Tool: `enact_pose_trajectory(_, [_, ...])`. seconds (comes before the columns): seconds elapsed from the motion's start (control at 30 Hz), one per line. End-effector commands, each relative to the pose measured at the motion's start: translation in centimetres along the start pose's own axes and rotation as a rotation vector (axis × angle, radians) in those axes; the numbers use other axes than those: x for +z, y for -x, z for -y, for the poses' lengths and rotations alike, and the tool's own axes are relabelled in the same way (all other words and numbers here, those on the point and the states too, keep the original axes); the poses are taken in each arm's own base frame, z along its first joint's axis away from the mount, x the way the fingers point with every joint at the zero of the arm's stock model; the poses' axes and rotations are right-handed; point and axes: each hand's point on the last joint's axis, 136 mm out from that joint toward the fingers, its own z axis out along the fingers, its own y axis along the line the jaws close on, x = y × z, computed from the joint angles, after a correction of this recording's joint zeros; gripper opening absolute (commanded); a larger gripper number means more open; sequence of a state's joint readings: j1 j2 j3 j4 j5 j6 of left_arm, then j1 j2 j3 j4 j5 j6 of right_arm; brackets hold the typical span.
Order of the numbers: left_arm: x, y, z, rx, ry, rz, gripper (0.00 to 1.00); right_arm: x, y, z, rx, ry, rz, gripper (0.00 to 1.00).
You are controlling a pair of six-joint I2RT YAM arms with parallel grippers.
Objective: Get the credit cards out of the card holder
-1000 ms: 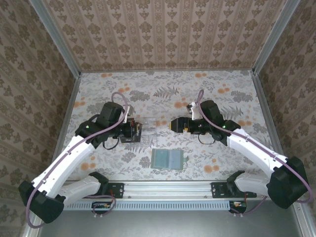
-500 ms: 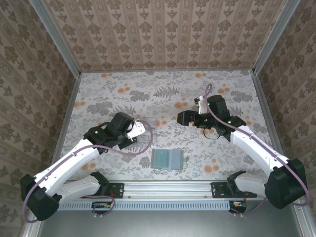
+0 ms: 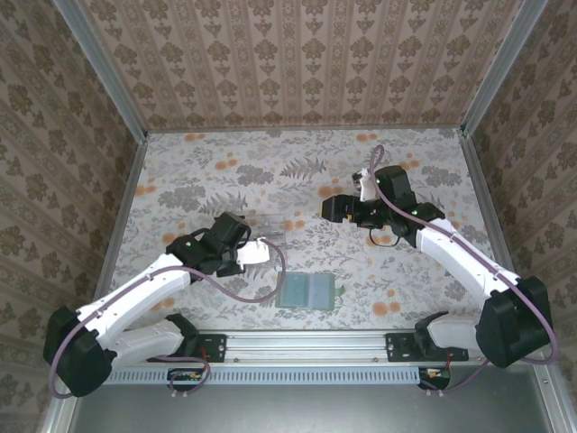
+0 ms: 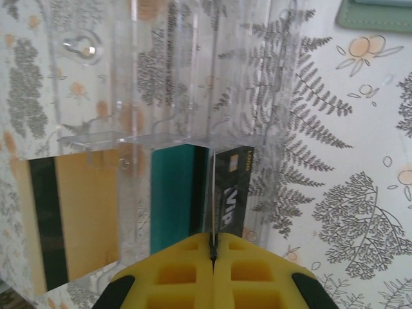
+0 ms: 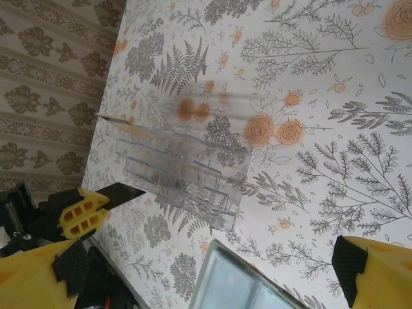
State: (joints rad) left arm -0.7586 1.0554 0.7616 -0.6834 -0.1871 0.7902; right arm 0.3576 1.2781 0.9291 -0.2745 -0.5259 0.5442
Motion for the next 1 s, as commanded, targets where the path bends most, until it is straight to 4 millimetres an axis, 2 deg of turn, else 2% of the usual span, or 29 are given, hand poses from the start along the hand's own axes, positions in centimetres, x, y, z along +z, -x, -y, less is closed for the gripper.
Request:
enact_pose_trajectory(0.0, [0.5,-0.1,1.0,0.038,-0.051,-0.001,0.00,0.0,0.7,-0.6,-0.012,0.019,-0.010,1.00])
enact_pose_trajectory(0.4, [3.1,-1.6,0.9,0.013,-0.083,-0.067,0.00,1.0,0.9,-0.1,0.010,0.022,-0.031,1.00])
enact_pose_trajectory(0.83, [5.2,-1.3,0.8,0.010,-0.081,-0.070,0.00,1.4,1.1,0.1,0.022,0.027,-0.040,1.00])
enact_pose_trajectory(0.97, [5.3,-1.5,0.6,0.000,-0.071,-0.079,0.10,1.5,1.1,0.1,0.027,0.032,-0.042,1.00])
